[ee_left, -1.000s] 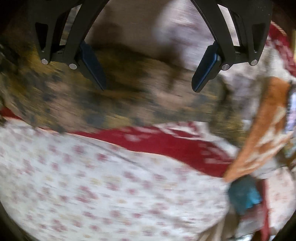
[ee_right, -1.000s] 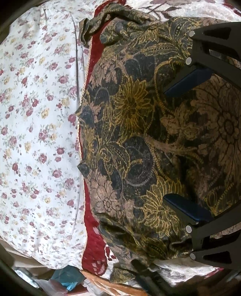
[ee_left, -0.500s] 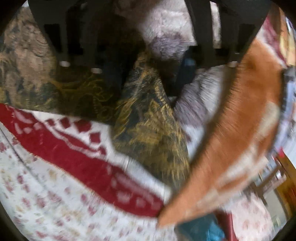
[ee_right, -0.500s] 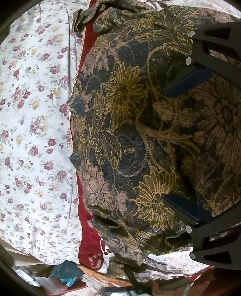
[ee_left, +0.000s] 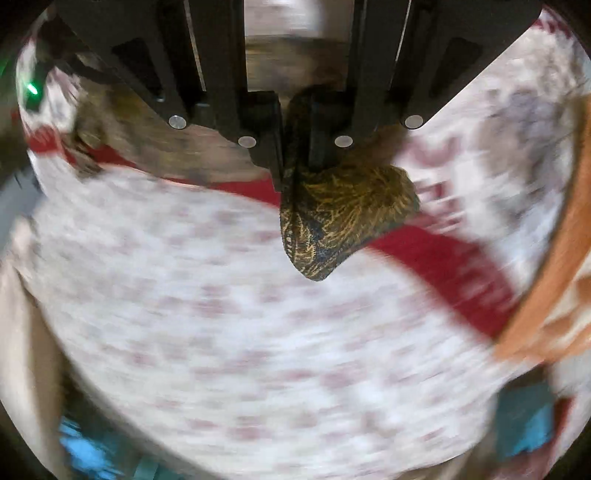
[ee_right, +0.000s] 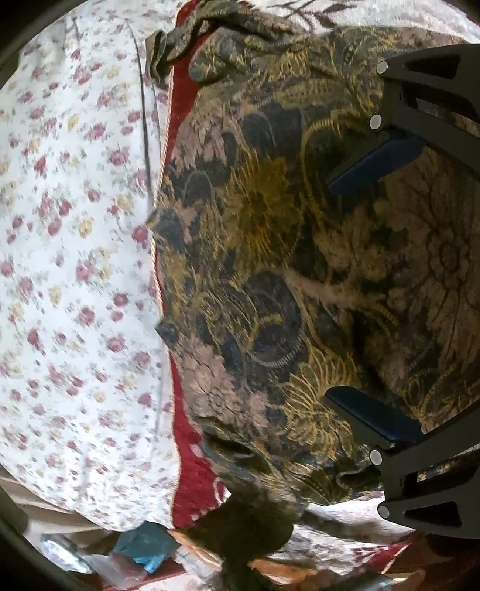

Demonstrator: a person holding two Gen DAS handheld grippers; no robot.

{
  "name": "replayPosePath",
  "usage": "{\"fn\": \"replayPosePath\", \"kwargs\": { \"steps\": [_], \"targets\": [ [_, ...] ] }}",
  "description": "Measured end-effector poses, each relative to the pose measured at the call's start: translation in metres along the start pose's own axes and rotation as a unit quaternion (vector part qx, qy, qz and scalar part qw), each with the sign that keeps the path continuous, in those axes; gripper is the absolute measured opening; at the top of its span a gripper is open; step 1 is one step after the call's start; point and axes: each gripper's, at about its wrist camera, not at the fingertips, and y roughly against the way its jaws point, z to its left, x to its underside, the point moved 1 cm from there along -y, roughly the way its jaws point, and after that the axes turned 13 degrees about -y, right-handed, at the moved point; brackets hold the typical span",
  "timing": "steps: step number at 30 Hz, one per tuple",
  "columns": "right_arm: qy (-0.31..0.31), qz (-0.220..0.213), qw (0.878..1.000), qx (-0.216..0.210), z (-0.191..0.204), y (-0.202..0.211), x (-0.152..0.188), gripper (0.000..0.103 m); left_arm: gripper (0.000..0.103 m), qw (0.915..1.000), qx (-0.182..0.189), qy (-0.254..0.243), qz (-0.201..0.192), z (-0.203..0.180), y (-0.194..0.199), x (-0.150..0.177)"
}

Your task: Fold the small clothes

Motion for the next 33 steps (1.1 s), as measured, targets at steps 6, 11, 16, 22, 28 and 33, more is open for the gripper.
{"fn": "replayPosePath", "kwargs": {
  "steps": [6,11,16,22,28,33],
  "targets": [
    [-0.034,-0.021,0.999,0.010,-0.032,0.016,-0.016,0.103,0.010,0.9914,0.110,-0.067,0.022,-0.119,-0.041,-0.010],
    [-0.052,-0.033,0.998,0.032,-0.064,0.025,-0.023,0.103,0.010,0.9813,0.141,-0.080,0.105,-0.183,-0.102,0.036],
    [-0.075,-0.021,0.996,0.034,-0.091,0.024,-0.026,0.103,0.020,0.9689,0.120,-0.102,0.190,-0.191,-0.129,0.073],
    [-0.082,-0.014,0.996,0.011,-0.089,0.015,-0.034,0.103,0.071,0.9799,0.104,-0.114,0.126,-0.154,-0.058,0.056],
    [-0.039,-0.002,0.999,-0.011,-0.036,-0.005,-0.043,0.103,0.071,0.9900,-0.069,-0.099,0.073,-0.086,-0.030,0.054],
    [0.054,-0.010,0.998,-0.026,0.035,-0.018,-0.036,0.103,0.071,0.9878,-0.089,-0.061,0.112,-0.053,-0.056,0.069]
  ]
}}
